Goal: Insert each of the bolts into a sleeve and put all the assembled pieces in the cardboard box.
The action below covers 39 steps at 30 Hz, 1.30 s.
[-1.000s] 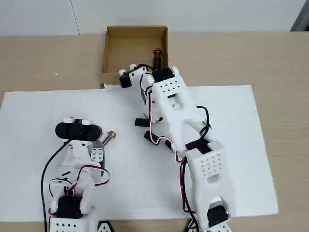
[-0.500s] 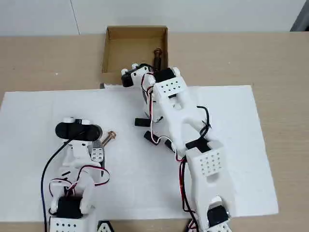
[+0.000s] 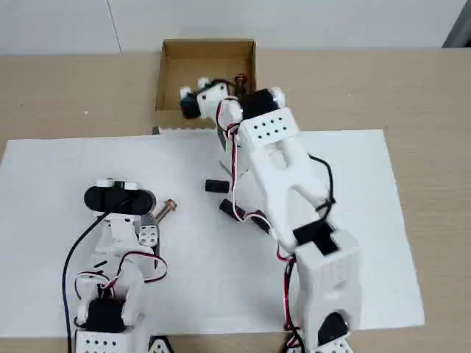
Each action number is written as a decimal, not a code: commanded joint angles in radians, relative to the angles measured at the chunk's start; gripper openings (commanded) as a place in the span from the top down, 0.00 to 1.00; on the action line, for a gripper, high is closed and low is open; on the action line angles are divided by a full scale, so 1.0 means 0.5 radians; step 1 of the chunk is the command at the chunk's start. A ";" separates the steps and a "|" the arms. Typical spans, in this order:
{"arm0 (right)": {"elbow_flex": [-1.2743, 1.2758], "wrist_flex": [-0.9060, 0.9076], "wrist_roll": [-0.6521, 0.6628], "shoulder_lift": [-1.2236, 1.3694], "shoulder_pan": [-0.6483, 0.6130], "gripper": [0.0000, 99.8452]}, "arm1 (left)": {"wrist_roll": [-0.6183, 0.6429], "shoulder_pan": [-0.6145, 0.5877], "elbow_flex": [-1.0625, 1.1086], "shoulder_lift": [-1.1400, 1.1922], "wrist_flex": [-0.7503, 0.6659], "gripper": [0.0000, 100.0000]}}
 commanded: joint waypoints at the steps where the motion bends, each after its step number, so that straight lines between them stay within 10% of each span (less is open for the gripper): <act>1: 0.034 0.048 -0.104 -0.348 0.054 1.00 | -0.009 -0.012 -0.014 -0.012 0.009 0.99; 13: 1.071 0.008 -0.126 -1.103 0.324 1.00 | -0.221 0.000 -0.600 0.227 0.150 0.94; 39: 2.691 -0.695 -0.107 -2.260 0.842 1.00 | -0.534 0.098 -2.205 2.811 0.776 0.98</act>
